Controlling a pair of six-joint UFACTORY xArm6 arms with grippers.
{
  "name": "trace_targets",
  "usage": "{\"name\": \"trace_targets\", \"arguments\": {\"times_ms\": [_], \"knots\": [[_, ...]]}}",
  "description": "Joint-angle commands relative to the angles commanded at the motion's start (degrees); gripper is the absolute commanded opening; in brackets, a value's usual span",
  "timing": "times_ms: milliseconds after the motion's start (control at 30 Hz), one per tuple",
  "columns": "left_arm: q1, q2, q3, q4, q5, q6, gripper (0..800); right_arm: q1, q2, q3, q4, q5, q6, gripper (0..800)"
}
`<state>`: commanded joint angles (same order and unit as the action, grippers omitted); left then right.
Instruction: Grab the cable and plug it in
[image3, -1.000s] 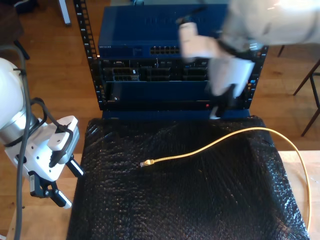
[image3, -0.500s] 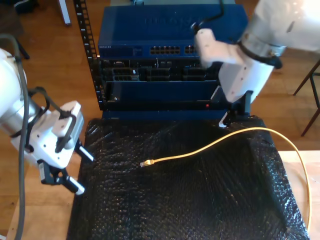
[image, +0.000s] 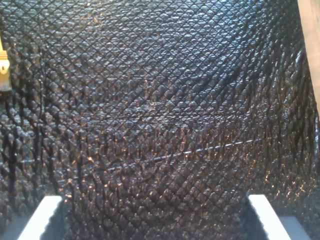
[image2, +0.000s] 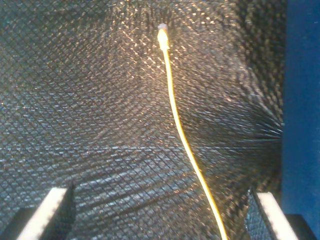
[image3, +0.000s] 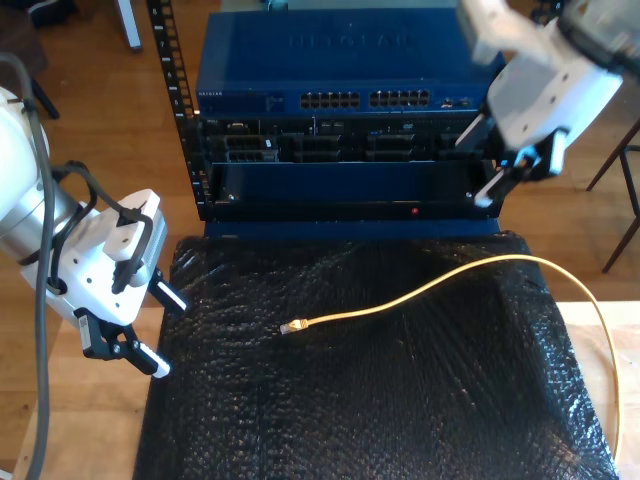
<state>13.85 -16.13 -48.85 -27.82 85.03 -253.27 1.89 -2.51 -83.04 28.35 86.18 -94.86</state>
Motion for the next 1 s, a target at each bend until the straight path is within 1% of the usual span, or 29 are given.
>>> {"name": "trace_targets", "arguments": {"times_ms": [133, 400, 567, 700, 833, 933, 1000], "knots": [[0.0, 0.0, 0.53, 0.09, -0.18, 0.0, 800, -0.26, 0.0, -3.52, -0.09, 2.02, 0.09, 799], [0.26, -0.09, 0.79, 0.09, -0.18, 0.09, 800, -0.18, 0.09, -8.97, -0.09, 2.73, 0.18, 799], [0.35, -0.09, 0.7, 0.09, -0.18, 0.18, 800, 0.09, 0.26, -11.34, -0.18, 2.64, 0.7, 799], [0.44, -0.09, 0.7, 0.09, -0.18, 0.18, 800, 0.44, 1.23, -13.27, -0.09, 2.55, 2.64, 799], [0.44, -0.09, 0.7, 0.09, -0.18, 0.18, 800, 1.67, 1.93, -13.8, -0.26, 2.2, 3.34, 799], [0.53, -0.09, 0.7, 0.09, -0.18, 0.18, 800, 4.4, 2.9, -13.8, -1.58, 2.02, 4.31, 799], [0.53, -0.09, 0.7, 0.09, -0.18, 0.18, 800, 6.15, 3.69, -13.8, -4.4, 1.85, 5.1, 799]]}}
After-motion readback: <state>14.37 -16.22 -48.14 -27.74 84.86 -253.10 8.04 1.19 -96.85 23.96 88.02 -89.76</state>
